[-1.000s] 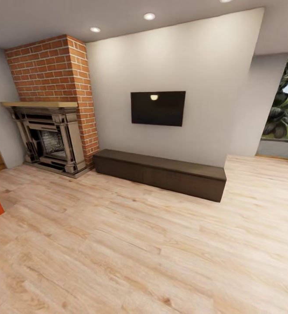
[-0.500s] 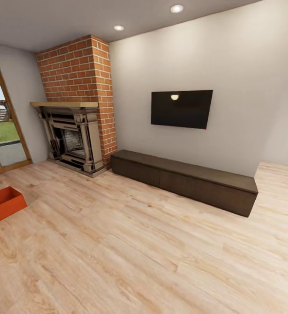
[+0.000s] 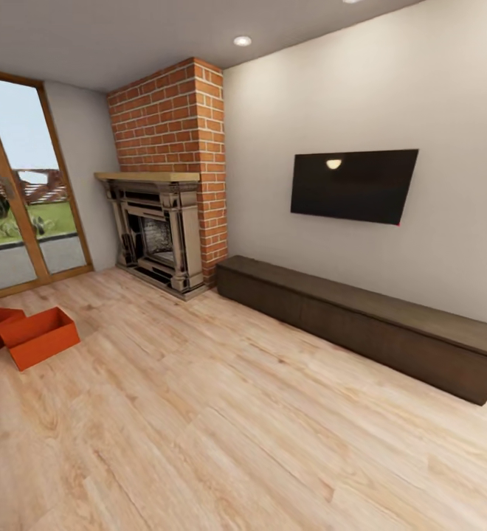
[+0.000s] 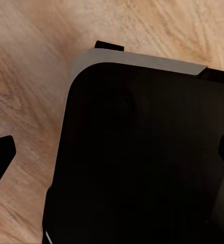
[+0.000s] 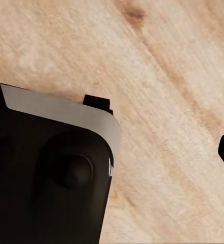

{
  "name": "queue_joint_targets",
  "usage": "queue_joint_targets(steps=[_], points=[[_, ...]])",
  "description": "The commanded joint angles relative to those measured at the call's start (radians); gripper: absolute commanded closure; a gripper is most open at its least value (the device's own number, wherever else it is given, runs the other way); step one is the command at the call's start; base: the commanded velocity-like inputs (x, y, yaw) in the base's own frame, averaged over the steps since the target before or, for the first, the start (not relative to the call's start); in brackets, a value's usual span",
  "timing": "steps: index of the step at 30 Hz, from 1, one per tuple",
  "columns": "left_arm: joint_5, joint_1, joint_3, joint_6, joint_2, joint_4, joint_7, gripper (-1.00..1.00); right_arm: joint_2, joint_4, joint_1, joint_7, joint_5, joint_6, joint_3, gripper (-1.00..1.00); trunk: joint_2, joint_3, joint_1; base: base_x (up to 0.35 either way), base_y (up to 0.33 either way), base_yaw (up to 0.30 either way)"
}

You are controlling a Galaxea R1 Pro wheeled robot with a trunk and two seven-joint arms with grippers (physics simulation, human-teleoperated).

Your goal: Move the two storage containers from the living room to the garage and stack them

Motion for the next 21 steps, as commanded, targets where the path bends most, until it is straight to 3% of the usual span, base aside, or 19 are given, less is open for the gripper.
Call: queue_joint_targets(steps=[1, 21], points=[[0.003, 0.0, 0.004, -0.002, 0.0, 0.0, 0.0, -1.0, 0.0, 0.003, -0.001, -0.001, -0.009, -0.006, 0.009, -1.0, 0.0, -0.001, 0.001, 0.325, 0.0, 0.269], [0.004, 0.0, 0.006, -0.003, -0.001, 0.0, 0.005, -1.0, -0.003, 0.003, -0.001, -0.001, -0.008, -0.011, 0.009, -1.0, 0.0, -0.001, 0.001, 0.325, 0.0, 0.269]])
